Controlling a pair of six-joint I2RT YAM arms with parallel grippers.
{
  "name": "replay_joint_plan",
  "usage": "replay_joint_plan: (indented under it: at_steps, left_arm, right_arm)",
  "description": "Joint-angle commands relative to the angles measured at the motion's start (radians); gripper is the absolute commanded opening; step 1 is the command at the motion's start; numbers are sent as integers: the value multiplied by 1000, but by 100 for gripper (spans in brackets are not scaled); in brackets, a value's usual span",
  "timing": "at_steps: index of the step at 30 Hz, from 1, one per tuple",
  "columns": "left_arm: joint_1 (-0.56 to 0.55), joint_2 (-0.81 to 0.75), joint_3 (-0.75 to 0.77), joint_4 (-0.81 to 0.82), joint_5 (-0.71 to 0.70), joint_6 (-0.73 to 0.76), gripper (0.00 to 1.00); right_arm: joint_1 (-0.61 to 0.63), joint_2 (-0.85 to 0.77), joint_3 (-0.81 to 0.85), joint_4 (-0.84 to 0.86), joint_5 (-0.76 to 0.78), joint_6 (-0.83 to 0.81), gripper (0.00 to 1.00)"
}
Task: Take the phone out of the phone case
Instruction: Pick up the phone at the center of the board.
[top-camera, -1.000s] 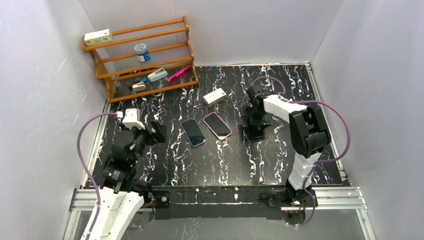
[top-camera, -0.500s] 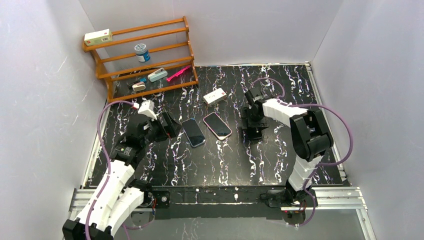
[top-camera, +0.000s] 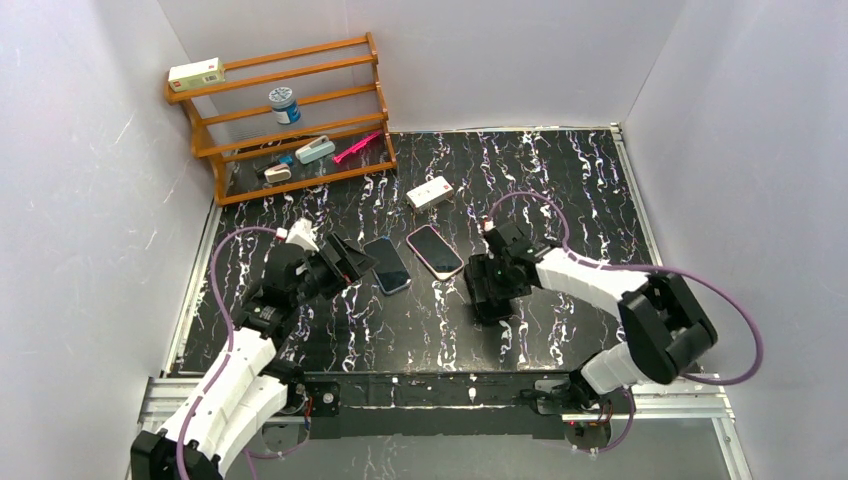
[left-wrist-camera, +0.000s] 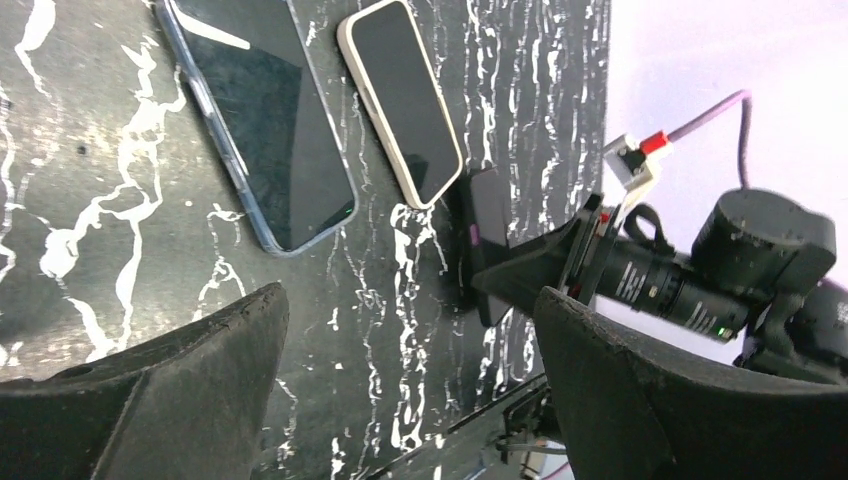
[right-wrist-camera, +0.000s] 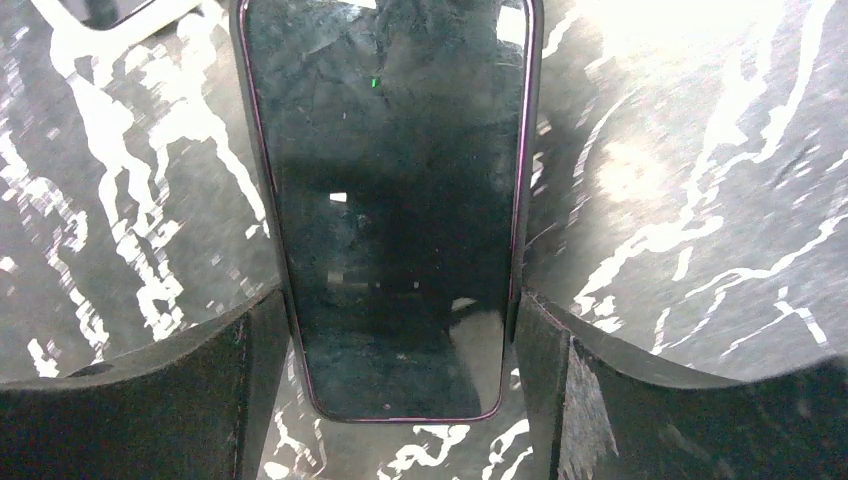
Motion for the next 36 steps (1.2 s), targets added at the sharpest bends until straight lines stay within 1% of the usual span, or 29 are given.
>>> replay_joint_plan:
  at_steps: [1, 3, 9, 11, 16, 22, 27, 31, 36]
  left_arm:
    - [-25, -13, -46, 101, 11, -122, 89]
    - [-40, 2, -53, 137, 12, -139, 88]
    - [-88, 54, -49, 170, -17, -151, 86]
    - [-112, 73, -67, 202, -34, -173, 85]
    - [-205, 169, -102, 374, -71, -241, 84]
    - [-304, 303, -49, 441, -154, -234, 83]
    - [-355, 366, -12, 479, -179, -233, 79]
    - [-380, 342, -21, 485, -207, -241, 77]
    - [-384, 248, -70, 463, -289, -265, 81]
  right_arm:
    - [66, -143, -34, 122, -47, 58, 1]
    - [97, -202, -50, 164, -85, 61, 1]
    - [177, -322, -105, 317, -111, 63, 1]
    - [193, -331, -118, 360, -128, 64, 1]
    - [238, -336, -156, 506, -171, 83, 1]
    - [285, -325, -157, 594, -173, 86, 1]
    - [313, -293, -141, 611, -171, 77, 1]
    - [327, -274, -135, 619, -154, 78, 1]
    - [330, -278, -144, 626, -111, 95, 1]
